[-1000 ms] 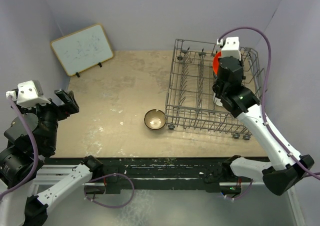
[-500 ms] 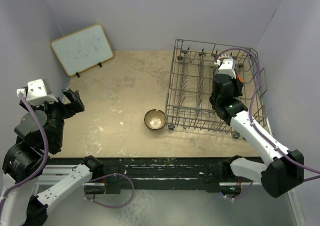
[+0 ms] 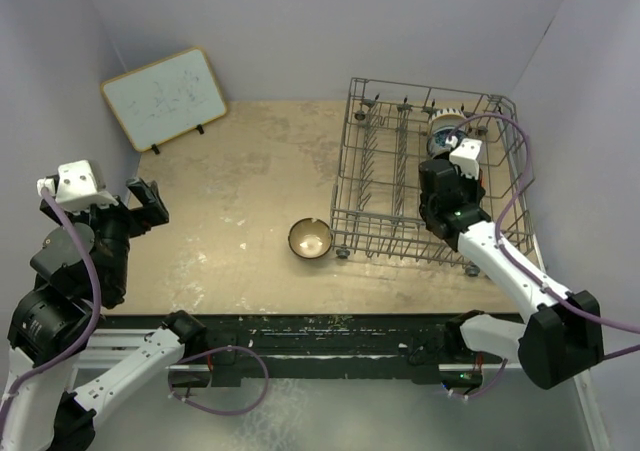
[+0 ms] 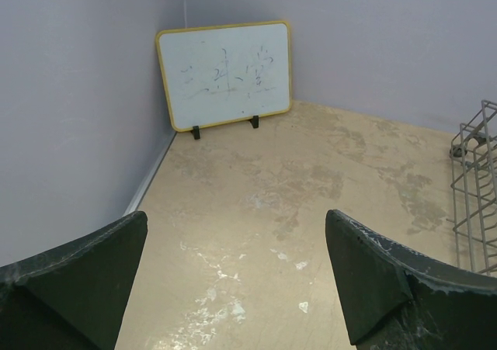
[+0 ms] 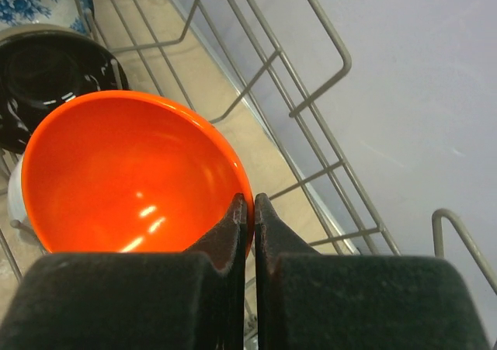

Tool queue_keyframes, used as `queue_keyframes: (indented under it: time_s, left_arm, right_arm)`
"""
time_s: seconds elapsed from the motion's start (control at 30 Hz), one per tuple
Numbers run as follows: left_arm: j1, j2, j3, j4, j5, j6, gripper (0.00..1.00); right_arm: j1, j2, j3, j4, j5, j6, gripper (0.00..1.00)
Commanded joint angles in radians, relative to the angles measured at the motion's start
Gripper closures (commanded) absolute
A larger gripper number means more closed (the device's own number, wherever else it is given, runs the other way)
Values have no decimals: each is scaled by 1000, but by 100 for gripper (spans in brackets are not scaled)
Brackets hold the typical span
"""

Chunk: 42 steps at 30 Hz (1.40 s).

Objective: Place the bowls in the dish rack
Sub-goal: Adjust the dish rack at the center of the board.

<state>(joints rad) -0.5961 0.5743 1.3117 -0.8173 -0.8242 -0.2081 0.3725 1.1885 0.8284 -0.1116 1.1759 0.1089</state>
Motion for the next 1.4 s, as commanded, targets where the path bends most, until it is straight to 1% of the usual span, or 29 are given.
queue_keyframes:
  time_s: [0.0, 0.1, 0.27, 0.33, 0.37, 0.43, 0.53, 0.6, 0.67, 0.77, 0.83, 0.9, 1.0, 1.07, 1.17, 1.3, 1.37]
  left_arm:
    - [-4, 1, -19, 74, -11, 42, 1]
    - [-3, 5, -33, 90, 5, 45, 1]
    - [-4, 11, -51, 110, 21, 42, 1]
    - [-4, 6, -63, 123, 25, 42, 1]
    - [-4, 6, -67, 129, 26, 42, 1]
    - [-4, 7, -69, 134, 27, 45, 1]
    - [-4, 4, -70, 134, 19, 51, 1]
    - [-4, -3, -76, 140, 10, 53, 1]
    - [-3, -8, -81, 147, 2, 57, 1]
    - [-3, -9, -77, 151, -5, 63, 1]
    - [-4, -15, -75, 155, -6, 69, 1]
    - [-4, -21, -76, 155, -7, 73, 1]
    - [-3, -27, -81, 154, -12, 75, 1]
    - [-3, -31, -83, 153, -13, 72, 1]
    - [-3, -33, -89, 155, -12, 63, 1]
    - [-4, -37, -97, 162, -10, 53, 1]
    - [-4, -36, -98, 162, -9, 54, 1]
  right_arm:
    - [0, -65, 42, -153, 50, 180, 100]
    - [2, -103, 83, -195, 62, 181, 100]
    - [9, -121, 113, -202, 75, 91, 100]
    - [22, -105, 119, -255, 116, 125, 100]
    - [25, -100, 130, -289, 107, 147, 100]
    - [35, -87, 137, -299, 116, 152, 100]
    - [61, -71, 124, -252, 134, 84, 100]
    - [80, -74, 96, -164, 132, -14, 100]
    - [83, -97, 58, -47, 67, -134, 100]
    - [83, -165, -19, 129, -87, -300, 100]
    - [83, -222, -68, 202, -206, -356, 100]
    - [83, -272, -114, 262, -283, -403, 100]
    - [83, -337, -164, 303, -401, -477, 100]
    - [83, -368, -201, 340, -422, -524, 100]
    - [82, -416, -263, 407, -500, -618, 100]
    - [73, -460, -323, 562, -591, -640, 100]
    - [70, -438, -329, 603, -611, -648, 100]
